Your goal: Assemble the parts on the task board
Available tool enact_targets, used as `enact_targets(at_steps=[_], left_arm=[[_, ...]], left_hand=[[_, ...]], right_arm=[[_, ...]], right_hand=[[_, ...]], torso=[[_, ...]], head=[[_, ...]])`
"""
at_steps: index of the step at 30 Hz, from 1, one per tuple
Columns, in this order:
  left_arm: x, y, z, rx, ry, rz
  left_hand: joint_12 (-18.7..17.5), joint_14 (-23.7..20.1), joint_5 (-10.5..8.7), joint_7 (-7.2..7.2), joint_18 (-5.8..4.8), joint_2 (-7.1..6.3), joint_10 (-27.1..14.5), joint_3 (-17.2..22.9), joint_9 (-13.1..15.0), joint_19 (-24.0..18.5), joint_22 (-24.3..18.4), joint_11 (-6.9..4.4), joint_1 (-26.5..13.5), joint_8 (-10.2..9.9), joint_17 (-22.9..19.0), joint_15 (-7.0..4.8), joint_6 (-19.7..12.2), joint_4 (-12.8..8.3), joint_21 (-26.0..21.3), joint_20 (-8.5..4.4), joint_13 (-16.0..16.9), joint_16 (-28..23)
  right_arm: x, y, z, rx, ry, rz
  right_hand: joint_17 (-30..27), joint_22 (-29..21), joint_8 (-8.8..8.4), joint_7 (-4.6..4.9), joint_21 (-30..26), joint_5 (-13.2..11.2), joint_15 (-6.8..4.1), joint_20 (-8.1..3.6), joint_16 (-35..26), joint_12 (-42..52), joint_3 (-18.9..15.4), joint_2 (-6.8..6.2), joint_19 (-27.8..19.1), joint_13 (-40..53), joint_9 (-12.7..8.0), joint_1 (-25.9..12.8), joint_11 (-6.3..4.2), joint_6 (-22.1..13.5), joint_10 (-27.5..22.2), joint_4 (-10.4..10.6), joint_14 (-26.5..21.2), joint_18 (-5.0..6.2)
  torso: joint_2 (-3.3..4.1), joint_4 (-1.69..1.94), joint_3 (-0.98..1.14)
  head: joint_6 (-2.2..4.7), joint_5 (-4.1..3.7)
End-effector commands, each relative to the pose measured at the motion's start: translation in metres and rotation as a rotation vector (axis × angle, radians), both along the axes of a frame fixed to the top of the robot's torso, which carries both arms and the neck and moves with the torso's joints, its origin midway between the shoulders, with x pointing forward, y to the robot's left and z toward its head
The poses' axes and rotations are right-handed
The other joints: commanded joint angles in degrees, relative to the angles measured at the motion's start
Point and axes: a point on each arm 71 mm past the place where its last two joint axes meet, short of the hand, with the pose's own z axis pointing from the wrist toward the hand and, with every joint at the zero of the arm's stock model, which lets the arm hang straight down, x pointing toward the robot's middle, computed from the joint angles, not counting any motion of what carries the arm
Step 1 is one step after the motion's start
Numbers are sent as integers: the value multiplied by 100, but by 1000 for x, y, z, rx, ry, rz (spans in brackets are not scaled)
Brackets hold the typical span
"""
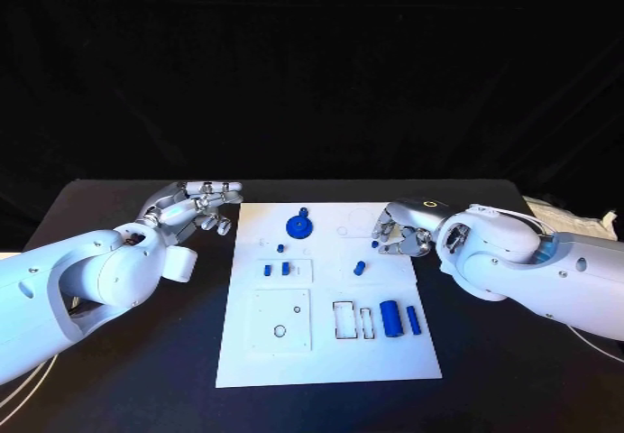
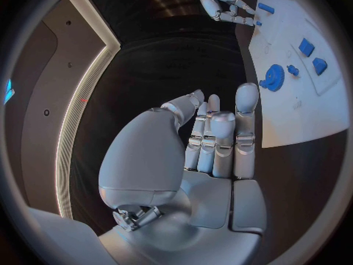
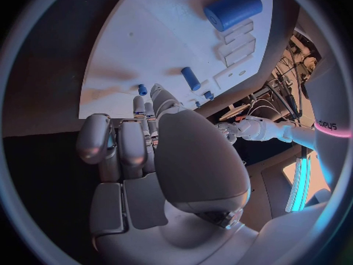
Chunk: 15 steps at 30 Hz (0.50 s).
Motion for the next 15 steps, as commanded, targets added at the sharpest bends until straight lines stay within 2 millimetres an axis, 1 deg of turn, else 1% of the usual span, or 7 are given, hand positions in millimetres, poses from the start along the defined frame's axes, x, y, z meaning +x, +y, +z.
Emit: enact_targets(at_steps=[1, 4, 9, 11, 15], left_arm=[[-2, 1, 2, -70, 4, -12], [-2, 2, 1, -64, 0, -12], [-2, 3, 0, -60, 1, -14], [-2, 2, 0, -59, 2, -16], [-2, 2, -1, -56, 6, -19]], left_hand=[[34, -43, 7, 1, 94, 32, 9, -31, -11, -48, -20, 2, -24, 14, -15, 7, 11, -8, -45, 11, 11, -36], [38, -50, 9, 2, 99, 35, 3, -38, -14, -60, -43, 2, -12, 13, -28, 7, 9, -15, -83, 11, 13, -45], [40, -53, 9, 3, 100, 36, 1, -42, -15, -63, -49, 3, -10, 13, -34, 7, 9, -17, -93, 11, 13, -49], [43, -59, 10, 4, 102, 39, -4, -48, -16, -68, -59, 4, -6, 12, -43, 8, 8, -19, -110, 11, 14, -55], [49, -68, 12, 7, 105, 46, -16, -58, -20, -75, -75, 6, 13, 10, -57, 8, 4, -31, -137, 10, 16, -64]], right_arm=[[0, 0, 0, -67, -46, -22], [0, 1, -1, -68, -47, -21], [1, 3, -4, -67, -37, -19], [2, 4, -5, -65, -28, -18], [4, 8, -9, -58, -10, -14]], right_hand=[[8, 0, -23, 15, 18, -31, 51, 11, 38, -25, 24, -54, 36, -22, -5, 9, 18, -28, -31, 31, 159, -39], [11, 4, -28, 14, 20, -47, 52, 12, 43, -29, 46, -49, 39, -45, -5, 11, 19, -26, -32, 38, 161, -40], [10, 5, -32, 12, 21, -74, 53, 14, 46, -30, 87, -35, 41, -80, -4, 13, 17, -17, -26, 51, 161, -40], [8, 3, -34, 9, 20, -103, 52, 15, 48, -29, 127, -19, 41, -110, -2, 17, 16, -6, -19, 61, 161, -39], [-13, 2, -55, 7, 18, -301, 55, 14, 45, -38, 334, 36, 40, -244, -4, 54, 15, 0, -21, 90, 155, -38]], torso=[[3, 8, -6], [0, 13, -5], [5, -2, -5], [5, 1, -5], [8, -2, -2]], head=[[21, -11], [20, -8], [18, 12], [11, 17], [16, 23]])
